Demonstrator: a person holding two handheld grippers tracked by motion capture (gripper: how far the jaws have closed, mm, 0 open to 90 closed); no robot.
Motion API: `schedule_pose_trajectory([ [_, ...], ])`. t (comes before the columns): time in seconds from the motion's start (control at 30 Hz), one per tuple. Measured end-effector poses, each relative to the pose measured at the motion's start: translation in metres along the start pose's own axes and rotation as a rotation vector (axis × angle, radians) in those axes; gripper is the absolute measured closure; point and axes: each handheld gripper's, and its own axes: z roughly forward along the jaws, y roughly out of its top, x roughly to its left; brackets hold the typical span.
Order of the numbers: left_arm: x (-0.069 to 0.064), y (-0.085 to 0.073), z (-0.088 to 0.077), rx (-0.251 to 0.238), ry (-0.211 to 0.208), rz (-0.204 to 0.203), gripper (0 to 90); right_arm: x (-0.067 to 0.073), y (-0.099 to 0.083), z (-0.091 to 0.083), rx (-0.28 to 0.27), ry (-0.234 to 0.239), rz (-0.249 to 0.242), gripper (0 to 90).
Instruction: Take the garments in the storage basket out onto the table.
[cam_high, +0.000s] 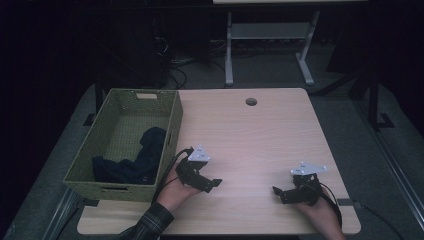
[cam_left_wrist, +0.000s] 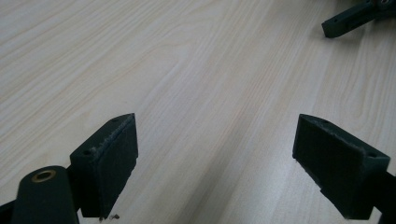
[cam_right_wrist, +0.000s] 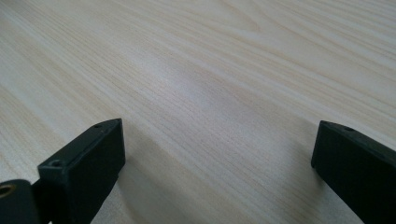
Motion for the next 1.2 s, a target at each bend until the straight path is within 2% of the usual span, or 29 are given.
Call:
schedule_pose_trajectory([
  [0.27,-0.001,0.002,-0.001,0.022,-0.013,-0.005,13.8,0.0,0.0,0.0,0.0,0.0,-0.001,2.5],
  [0.3,-0.002,0.002,-0.001,0.014,-0.014,-0.011,13.8,0.0,0.0,0.0,0.0,0.0,0.0,2.5],
  [0.4,-0.001,0.004,-0.003,0.02,-0.01,0.006,13.8,0.0,0.0,0.0,0.0,0.0,-0.001,2.5],
  [0.87,-0.002,0.011,-0.01,0.017,-0.033,-0.012,13.9,0.0,0.0,0.0,0.0,0.0,0.0,2.5],
  [0.97,-0.003,0.014,-0.013,0.019,-0.029,0.003,13.9,0.0,0.0,0.0,0.0,0.0,0.0,2.5],
  [1.1,-0.003,0.015,-0.014,0.008,-0.033,-0.015,13.9,0.0,0.0,0.0,0.0,0.0,0.0,2.5],
  [1.2,-0.002,0.016,-0.015,0.021,-0.038,-0.005,13.9,0.0,0.0,0.0,0.0,0.0,0.0,2.5],
])
